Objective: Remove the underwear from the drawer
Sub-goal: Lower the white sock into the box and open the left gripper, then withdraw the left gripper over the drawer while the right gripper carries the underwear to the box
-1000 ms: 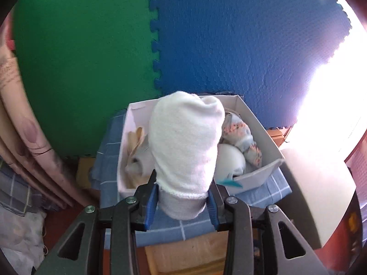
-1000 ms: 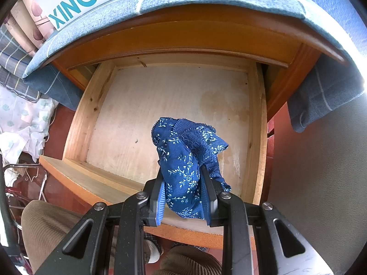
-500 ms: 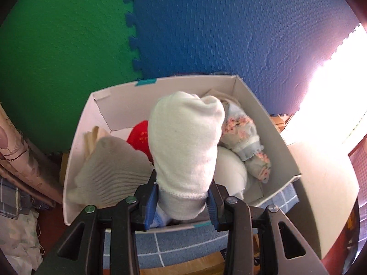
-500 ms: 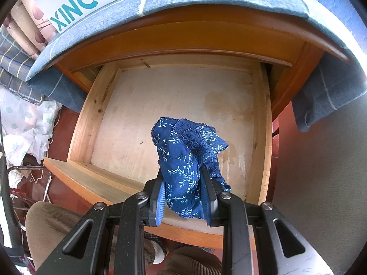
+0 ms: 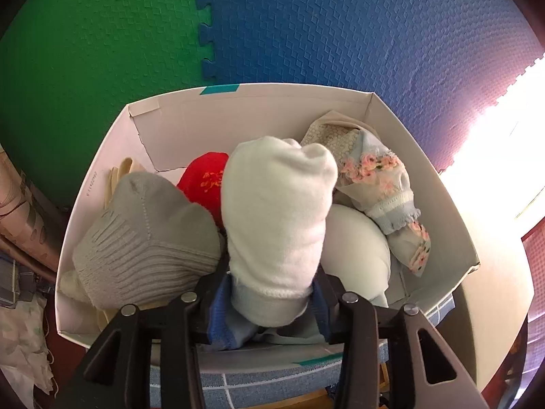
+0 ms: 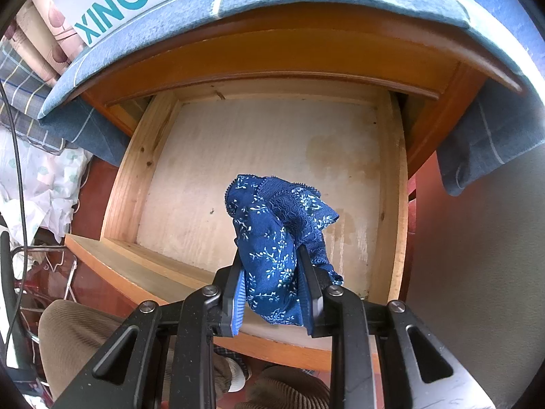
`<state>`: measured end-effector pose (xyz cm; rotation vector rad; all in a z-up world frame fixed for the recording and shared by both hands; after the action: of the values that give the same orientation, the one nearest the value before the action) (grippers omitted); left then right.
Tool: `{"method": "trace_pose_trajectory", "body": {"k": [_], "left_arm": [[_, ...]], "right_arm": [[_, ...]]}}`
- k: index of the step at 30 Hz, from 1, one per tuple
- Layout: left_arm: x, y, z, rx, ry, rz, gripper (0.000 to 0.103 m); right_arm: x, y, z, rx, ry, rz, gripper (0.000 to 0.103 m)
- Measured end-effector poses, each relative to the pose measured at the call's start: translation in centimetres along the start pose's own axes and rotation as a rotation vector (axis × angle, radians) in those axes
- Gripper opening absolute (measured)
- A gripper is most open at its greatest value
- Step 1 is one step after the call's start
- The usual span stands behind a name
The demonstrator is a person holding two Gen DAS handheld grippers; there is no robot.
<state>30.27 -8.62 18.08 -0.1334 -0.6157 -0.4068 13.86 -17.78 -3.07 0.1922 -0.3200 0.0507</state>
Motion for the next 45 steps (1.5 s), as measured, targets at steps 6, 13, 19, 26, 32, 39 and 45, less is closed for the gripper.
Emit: {"method": "trace_pose_trajectory", "body": {"k": [6,13,19,26,32,39,45], "left_arm": [[0.0,-1.1,1.9,0.011,-0.035,-0.022,0.06],[-0.1,-1.3,5.9,0.005,-0.112,-0.028,0.065],[-2.1,-0.6,10.9,0.067,-0.181,-0.05,0.065],[-8.2,1.2,15.2,0.175,-0.234,-0.043,0.065],[-14.8,3.0,13.8,0.282,-0.217,0.017,0.066],[-23.1,4.4,8.5,0.284,-0.081,0.14,0.066],[-27.0,4.2,5.2,0.303,-0.028,0.189,0.066]], "right_arm": [[-0.1,0.0,0.0,-0.013,0.001,0.007,0.025],[0.0,0.2,-0.2,-0.027,0.003,0.012,0.025],[0.0,0.3,-0.3,-0.037,0.004,0.017,0.025],[0.0,0.4,0.4,-0.043,-0.032,0.031,0.025],[0.2,0.4,1.5,-0.018,-0.078,0.036,0.025],[0.7,0.8,3.3,0.002,-0.125,0.042,0.025],[1.0,1.0,6.4,0.027,-0.148,0.016,0.025]]}}
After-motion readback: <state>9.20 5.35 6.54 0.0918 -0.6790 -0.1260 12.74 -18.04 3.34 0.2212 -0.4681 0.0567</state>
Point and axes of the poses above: each gripper's, at about its wrist camera, not at the fingertips, and z roughly against the way its jaws point, y to its left, x to its top, the point moved 7 cm from there along -z, roughly the way its jaws point, and after that the axes turned 5 degrees about -z, right-handed, at the moved point
